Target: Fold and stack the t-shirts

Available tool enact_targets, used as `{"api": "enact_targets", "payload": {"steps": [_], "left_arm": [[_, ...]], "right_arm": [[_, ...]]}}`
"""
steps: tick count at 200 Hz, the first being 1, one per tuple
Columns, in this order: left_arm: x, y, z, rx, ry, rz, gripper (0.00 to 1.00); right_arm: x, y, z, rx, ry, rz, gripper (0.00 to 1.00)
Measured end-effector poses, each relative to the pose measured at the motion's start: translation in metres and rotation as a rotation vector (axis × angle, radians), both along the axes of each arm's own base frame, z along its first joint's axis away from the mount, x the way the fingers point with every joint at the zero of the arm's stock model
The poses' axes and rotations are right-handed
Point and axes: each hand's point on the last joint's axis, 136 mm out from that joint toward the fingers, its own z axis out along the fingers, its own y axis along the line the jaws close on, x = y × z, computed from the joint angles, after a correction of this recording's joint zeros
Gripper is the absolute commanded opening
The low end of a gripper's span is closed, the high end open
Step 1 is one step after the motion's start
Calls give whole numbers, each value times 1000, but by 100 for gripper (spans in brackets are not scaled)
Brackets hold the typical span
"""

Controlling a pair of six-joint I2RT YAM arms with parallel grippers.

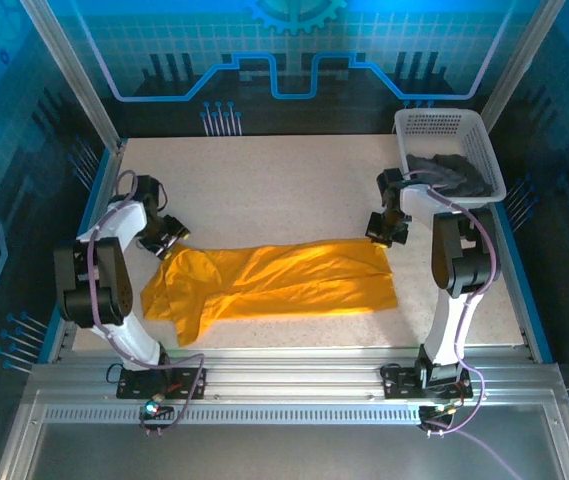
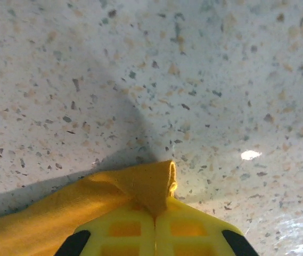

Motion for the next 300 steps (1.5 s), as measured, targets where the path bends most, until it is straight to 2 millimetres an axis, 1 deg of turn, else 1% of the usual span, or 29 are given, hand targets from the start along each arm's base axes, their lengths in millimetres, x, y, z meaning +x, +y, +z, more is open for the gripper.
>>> {"api": "enact_targets", "payload": {"steps": [11,21,29,49,64,95,120,125,131,136,149,160,175,182,198,212,229,244,259,269,300], "left_arm": [[4,-3,-2,1,-4,-29,27],[5,-7,-4,-2,-6,-63,10],[6,-8,-5,-6,-5,-76,0],[7,-8,-7,-10,2,-80,0],[13,-3,-2,-7,-8,-68,0],[30,15,16,-2,-62,2,0],[27,29,19,-16,-57,95,0],[25,31,18,-22,-55,118,7],[22,33,19,-26,-55,141,22],[19,34,19,-33,-55,162,30],[12,38,20,-48,-67,215,39],[8,42,23,-48,-84,240,49],[9,47,29,-49,-122,272,59],[13,48,32,-53,-148,276,61],[23,46,36,-86,-203,265,61],[33,42,34,-130,-233,241,55],[45,37,22,-175,-222,200,46],[54,36,9,-186,-195,154,44],[55,36,-4,-183,-170,126,41],[52,34,-8,-188,-156,110,35],[54,31,-7,-202,-172,83,21]], "right_arm": [[3,-1,1,-5,-1,0,0],[5,-2,2,-14,-2,-2,0],[8,-3,3,-21,-4,-3,0],[16,-6,9,-41,-15,-8,0],[24,-8,14,-54,-24,-16,0],[38,-17,19,-84,-38,-35,0],[41,-20,18,-97,-30,-37,0],[41,-20,18,-98,-29,-37,0],[41,-20,18,-98,-27,-37,0],[41,-20,18,-99,-24,-37,0],[41,-20,17,-99,-20,-38,0],[41,-20,16,-100,-17,-38,0],[41,-20,15,-100,-12,-37,0],[41,-20,14,-100,-10,-36,0],[44,-20,13,-100,-10,-30,0],[46,-20,12,-100,-9,-23,0],[47,-20,10,-101,-7,-19,0],[48,-20,9,-100,-2,-19,0],[48,-20,9,-100,-1,-19,0],[48,-20,9,-100,0,-19,0],[49,-20,10,-100,0,-19,0]]}}
